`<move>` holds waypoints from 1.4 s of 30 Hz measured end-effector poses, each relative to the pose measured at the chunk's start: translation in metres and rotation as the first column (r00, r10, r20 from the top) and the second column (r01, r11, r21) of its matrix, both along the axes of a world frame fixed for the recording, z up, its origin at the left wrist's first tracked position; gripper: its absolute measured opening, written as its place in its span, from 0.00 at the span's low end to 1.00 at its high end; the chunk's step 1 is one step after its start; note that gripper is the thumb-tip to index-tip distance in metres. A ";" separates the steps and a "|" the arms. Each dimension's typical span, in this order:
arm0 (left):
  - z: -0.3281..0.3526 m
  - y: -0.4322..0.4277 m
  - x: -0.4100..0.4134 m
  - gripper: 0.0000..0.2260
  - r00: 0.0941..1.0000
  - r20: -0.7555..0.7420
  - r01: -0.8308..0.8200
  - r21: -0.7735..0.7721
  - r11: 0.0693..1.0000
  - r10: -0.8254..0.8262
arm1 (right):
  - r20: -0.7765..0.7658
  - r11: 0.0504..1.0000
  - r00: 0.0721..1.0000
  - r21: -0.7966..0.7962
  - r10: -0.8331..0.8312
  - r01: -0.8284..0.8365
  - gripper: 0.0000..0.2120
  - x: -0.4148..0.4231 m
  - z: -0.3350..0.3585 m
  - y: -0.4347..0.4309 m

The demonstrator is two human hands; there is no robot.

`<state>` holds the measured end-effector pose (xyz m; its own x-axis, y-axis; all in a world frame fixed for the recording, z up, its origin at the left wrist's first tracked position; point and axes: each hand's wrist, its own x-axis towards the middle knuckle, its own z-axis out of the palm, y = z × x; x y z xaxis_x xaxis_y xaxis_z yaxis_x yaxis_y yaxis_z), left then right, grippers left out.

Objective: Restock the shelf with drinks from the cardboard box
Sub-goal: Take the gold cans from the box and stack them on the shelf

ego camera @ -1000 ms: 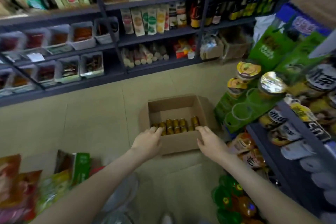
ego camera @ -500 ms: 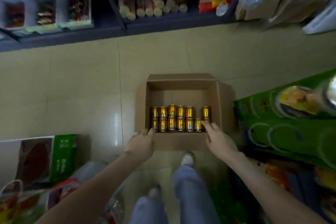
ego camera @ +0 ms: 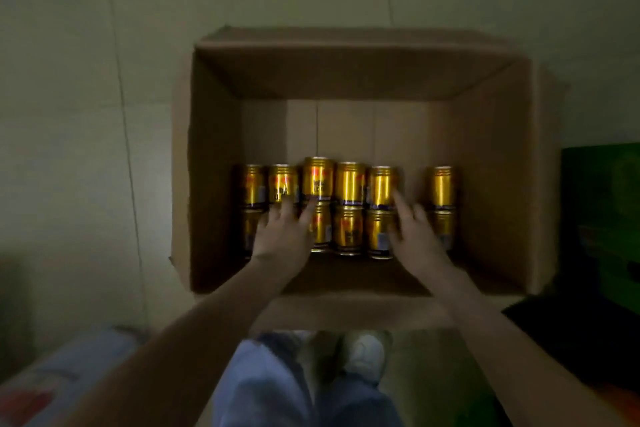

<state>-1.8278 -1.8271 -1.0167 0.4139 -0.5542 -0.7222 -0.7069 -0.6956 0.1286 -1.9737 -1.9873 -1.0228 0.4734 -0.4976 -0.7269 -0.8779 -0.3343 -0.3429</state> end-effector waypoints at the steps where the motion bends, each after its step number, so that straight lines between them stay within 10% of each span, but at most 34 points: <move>1: -0.019 -0.006 -0.001 0.28 1.000 -0.004 0.031 -0.039 0.999 -0.031 | 0.024 0.998 0.998 -0.017 -0.056 0.056 0.32 0.004 -0.020 -0.005; 12: -0.117 -0.065 -0.003 0.35 0.981 0.192 0.023 -0.119 0.993 0.000 | 0.066 0.979 0.983 0.127 -0.170 0.160 0.40 0.032 -0.097 -0.046; 22: -0.075 -0.104 0.033 0.40 0.944 -0.189 -0.290 -0.072 0.954 0.272 | 0.222 0.925 0.903 -0.012 -0.368 0.380 0.34 0.027 -0.062 -0.045; 30: 0.155 -0.113 0.028 0.39 0.868 -0.380 -0.449 -0.321 0.834 0.320 | 0.385 0.845 0.767 0.071 -0.513 0.530 0.34 0.033 0.161 -0.030; 42: 0.583 -0.106 -0.037 0.38 0.846 -0.520 -0.212 -0.537 0.816 -0.122 | 0.598 0.681 0.546 -0.001 -0.586 0.732 0.37 -0.047 0.585 0.019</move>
